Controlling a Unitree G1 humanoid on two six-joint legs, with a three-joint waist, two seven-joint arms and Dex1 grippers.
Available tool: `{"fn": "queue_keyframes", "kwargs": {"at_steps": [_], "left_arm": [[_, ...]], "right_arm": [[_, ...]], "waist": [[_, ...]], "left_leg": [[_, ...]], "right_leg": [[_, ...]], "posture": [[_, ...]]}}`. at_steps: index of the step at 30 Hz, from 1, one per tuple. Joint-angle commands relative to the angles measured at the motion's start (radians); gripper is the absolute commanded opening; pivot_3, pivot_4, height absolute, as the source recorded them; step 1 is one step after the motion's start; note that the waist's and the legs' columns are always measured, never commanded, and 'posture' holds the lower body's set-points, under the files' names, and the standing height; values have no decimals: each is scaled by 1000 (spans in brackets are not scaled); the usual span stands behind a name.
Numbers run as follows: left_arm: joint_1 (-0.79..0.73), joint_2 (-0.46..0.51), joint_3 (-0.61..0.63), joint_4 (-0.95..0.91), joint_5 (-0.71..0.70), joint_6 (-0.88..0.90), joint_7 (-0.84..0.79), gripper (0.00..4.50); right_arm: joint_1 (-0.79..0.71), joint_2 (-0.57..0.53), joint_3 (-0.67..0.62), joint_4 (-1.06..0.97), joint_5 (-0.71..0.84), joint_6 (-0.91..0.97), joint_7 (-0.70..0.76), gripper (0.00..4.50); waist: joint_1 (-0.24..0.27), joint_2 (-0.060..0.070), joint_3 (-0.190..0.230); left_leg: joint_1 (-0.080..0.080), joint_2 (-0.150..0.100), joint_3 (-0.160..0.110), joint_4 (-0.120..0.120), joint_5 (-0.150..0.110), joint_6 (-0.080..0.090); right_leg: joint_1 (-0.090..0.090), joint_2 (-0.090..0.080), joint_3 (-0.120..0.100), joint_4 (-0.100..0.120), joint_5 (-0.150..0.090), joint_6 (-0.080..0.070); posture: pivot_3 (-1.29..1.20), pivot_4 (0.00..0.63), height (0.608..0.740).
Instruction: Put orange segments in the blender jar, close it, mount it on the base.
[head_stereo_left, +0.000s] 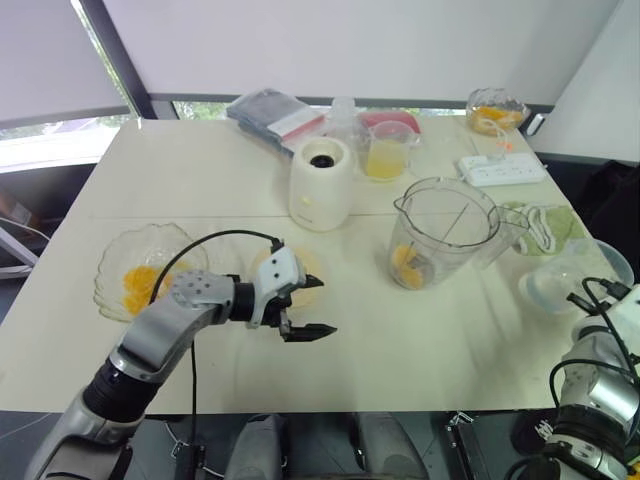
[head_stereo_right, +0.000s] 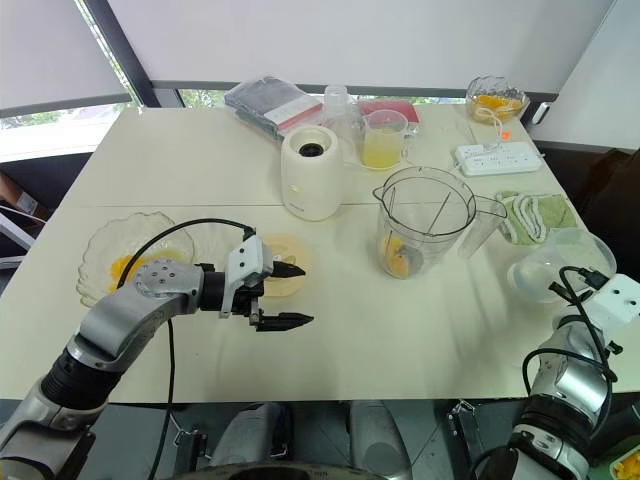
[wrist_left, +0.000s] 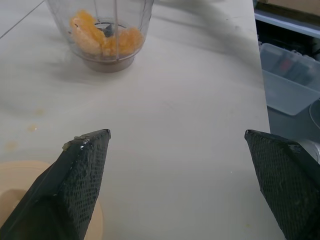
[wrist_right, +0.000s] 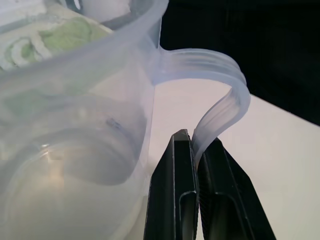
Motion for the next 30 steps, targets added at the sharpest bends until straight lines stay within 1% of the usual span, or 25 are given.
{"fn": "queue_keyframes", "kwargs": {"at_steps": [1, 9, 10, 12, 18, 19, 26, 30], "left_arm": [[-6, 6, 23, -39, -5, -19, 1, 4500], [-15, 7, 20, -34, -2, -21, -2, 4500], [-14, 8, 18, -36, -1, -22, -2, 4500], [-15, 8, 15, -35, 1, -24, -4, 4500], [-22, -1, 10, -32, 2, -25, -2, 4500], [-22, -1, 9, -32, 2, -26, -3, 4500], [-24, -2, 5, -27, 3, -30, -4, 4500], [-25, 1, 6, -25, 2, -32, -10, 4500]], "right_arm": [[6, -27, -5, -2, 8, -37, -10, 44], [35, -39, 32, 25, -1, -67, 1, 44], [38, -42, 37, 23, -1, -68, 1, 304], [42, -48, 48, 23, -7, -72, 1, 967], [49, -63, 68, 1, -15, -65, 3, 4098], [49, -65, 67, -1, -14, -62, 4, 4452], [90, -59, 58, -69, 2, -29, 4, 4452], [136, -37, 48, -170, 21, 21, -3, 4452]], "waist": [[0, 0, 0], [0, 0, 0], [0, 0, 0], [0, 0, 0], [-5, 0, 0], [-5, 0, 0], [0, 0, 0], [0, 0, 0]], "left_leg": [[0, 0, 0, 0, 0, 0], [0, 0, 0, 0, 0, 0], [0, 0, 0, 0, 0, 0], [0, 0, 0, 0, 0, 0], [0, 0, 1, 0, 0, 0], [1, 0, 1, 0, 0, 0], [0, 0, 1, 0, 0, 0], [0, 0, 1, 0, 0, 0]], "right_leg": [[0, 0, 0, 0, 0, 0], [0, 0, 0, 0, 0, 0], [0, 0, 0, -1, 0, 0], [0, 0, 0, -1, 0, 0], [0, 0, 1, -1, 0, -1], [0, 0, 1, -1, 0, -1], [0, 0, 1, -1, 0, 0], [0, 0, 1, -2, 0, 0]], "posture": [[0, 150, 740], [0, 150, 740], [0, 150, 740], [0, 150, 740], [0, 150, 740], [0, 150, 740], [0, 150, 740], [0, 150, 740]]}}
